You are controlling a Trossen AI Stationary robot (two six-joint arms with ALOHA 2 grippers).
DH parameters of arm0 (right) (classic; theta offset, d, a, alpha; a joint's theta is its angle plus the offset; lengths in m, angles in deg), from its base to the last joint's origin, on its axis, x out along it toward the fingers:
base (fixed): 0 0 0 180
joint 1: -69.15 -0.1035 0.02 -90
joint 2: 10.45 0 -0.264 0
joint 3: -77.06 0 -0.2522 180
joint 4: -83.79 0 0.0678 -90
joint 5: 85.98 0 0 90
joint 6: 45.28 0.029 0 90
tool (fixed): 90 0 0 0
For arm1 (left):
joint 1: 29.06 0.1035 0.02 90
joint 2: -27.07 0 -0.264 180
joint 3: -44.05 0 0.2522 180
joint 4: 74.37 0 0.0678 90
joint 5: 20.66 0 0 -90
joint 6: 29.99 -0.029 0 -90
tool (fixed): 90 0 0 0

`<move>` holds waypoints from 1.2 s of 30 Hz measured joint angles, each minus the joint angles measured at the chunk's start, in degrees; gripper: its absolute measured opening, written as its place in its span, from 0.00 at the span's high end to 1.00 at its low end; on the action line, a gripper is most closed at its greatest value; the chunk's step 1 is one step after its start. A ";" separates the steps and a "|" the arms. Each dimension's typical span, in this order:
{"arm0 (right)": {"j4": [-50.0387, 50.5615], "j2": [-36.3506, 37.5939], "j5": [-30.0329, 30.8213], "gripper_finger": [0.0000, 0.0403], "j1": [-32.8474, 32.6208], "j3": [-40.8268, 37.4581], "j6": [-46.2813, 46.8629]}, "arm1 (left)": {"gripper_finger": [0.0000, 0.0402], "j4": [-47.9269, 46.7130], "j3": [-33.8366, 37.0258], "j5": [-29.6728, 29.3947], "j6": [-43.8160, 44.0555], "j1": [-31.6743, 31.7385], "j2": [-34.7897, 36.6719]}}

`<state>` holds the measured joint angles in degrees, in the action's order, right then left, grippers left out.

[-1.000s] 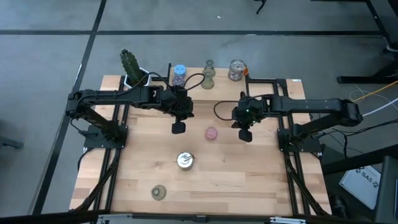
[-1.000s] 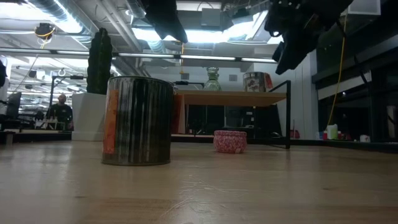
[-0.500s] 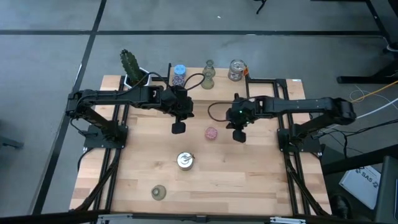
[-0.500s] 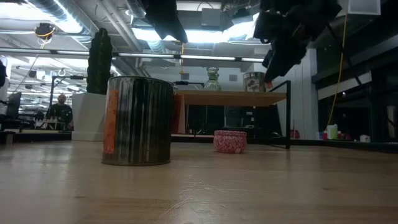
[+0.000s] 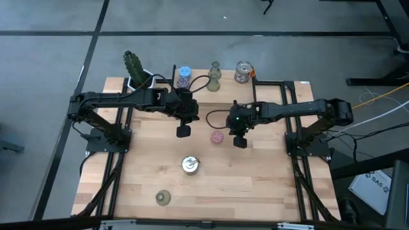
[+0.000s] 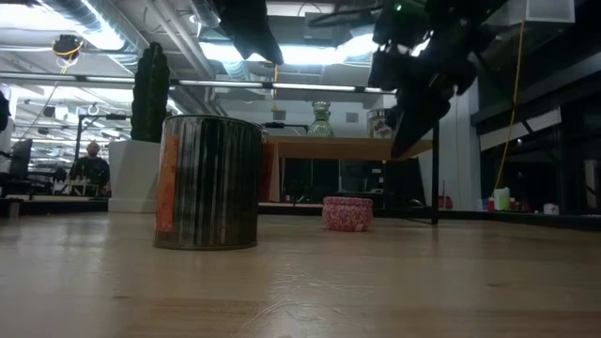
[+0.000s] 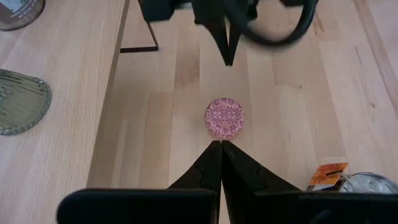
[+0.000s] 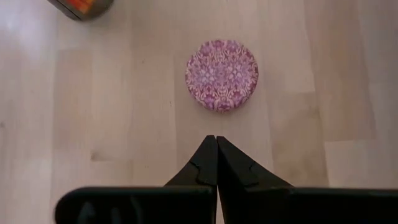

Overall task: Pick & Place candle stick holders
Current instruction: Put the pink scented candle aligned with the red scented candle on the shelf

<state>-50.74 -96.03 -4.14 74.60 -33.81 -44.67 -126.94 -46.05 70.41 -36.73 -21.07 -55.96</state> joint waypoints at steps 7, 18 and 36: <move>-1.86 -5.23 0.00 1.00 0.00 0.00 0.00 | 1.00 0.00 0.00 -0.01 0.00 -0.02 0.00; -4.69 -10.97 0.00 1.00 0.00 0.02 0.00 | 1.00 -0.13 0.00 -0.01 0.00 0.00 0.00; -12.22 -14.88 0.22 1.00 0.00 0.02 0.00 | 1.00 -0.52 -0.02 -3.72 0.65 -0.02 6.01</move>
<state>-62.96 -110.91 -3.92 74.60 -33.78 -44.67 -127.46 -46.07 66.69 -36.09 -21.09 -49.95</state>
